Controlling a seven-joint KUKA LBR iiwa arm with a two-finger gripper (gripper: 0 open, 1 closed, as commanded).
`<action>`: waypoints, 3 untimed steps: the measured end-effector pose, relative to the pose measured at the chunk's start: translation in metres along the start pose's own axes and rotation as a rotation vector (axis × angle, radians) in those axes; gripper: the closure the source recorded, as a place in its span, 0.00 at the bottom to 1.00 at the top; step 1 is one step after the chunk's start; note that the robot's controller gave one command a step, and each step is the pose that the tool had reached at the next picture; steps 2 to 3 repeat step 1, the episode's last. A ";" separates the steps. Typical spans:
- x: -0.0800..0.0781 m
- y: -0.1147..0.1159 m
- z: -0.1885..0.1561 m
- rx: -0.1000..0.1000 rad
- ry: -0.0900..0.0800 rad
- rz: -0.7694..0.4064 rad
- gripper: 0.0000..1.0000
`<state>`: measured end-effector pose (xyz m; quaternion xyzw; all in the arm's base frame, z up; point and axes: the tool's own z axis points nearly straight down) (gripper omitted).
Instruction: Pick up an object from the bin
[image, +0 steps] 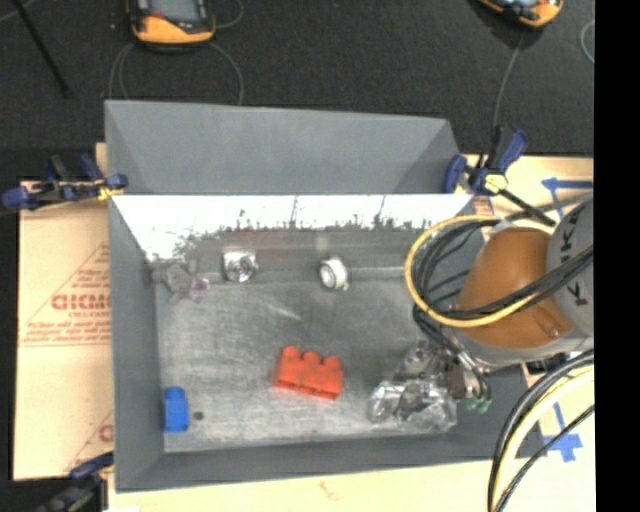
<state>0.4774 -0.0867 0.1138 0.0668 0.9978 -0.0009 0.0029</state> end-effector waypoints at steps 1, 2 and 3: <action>-0.011 -0.003 -0.098 -0.001 -0.004 -0.035 1.00; -0.011 -0.003 -0.098 -0.001 -0.004 -0.035 1.00; -0.011 -0.003 -0.098 -0.001 -0.004 -0.035 1.00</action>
Offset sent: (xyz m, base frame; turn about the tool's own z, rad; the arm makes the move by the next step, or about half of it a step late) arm 0.0075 -0.0035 0.0947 -0.0344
